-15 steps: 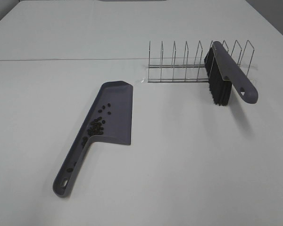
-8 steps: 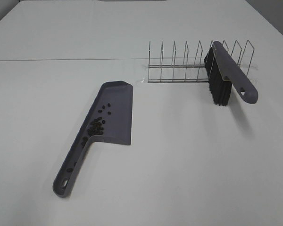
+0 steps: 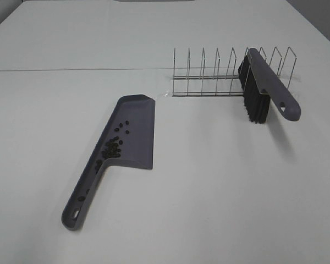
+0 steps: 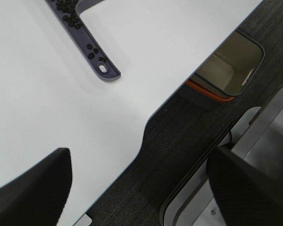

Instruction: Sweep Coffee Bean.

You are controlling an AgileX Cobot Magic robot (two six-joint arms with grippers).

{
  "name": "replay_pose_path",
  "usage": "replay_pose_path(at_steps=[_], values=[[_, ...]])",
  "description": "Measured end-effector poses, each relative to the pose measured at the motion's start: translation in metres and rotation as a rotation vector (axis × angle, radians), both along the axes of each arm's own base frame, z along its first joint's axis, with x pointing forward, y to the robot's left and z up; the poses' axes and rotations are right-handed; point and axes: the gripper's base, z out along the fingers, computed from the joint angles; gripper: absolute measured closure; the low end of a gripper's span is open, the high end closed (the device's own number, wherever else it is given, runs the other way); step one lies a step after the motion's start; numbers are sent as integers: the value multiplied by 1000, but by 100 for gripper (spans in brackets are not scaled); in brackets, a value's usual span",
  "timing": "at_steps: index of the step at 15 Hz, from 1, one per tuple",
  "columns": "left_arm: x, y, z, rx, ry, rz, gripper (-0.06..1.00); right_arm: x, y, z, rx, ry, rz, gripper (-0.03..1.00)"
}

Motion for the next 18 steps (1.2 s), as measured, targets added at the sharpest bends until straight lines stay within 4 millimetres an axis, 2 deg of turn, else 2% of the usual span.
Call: replay_pose_path(at_steps=[2,5,7,9,10,13,18], values=[[0,0,0,-2,2,13,18,0,-1,0,0,0,-71,29],[5,9,1,-10,-8,188,18,-7,-3,1,5,-43,-190,29],[1,15,3,-27,-57,289,18,-14,-3,1,8,-90,-218,29],[-15,21,8,-60,-175,381,18,-21,-3,1,12,-136,-220,29],[-34,24,10,-91,-298,418,18,-22,-3,1,13,-140,-220,29],[-49,25,10,-118,-391,422,18,-22,-3,1,13,-142,-220,29],[-50,25,10,-119,-397,421,18,-22,-3,1,13,-142,-220,29]])
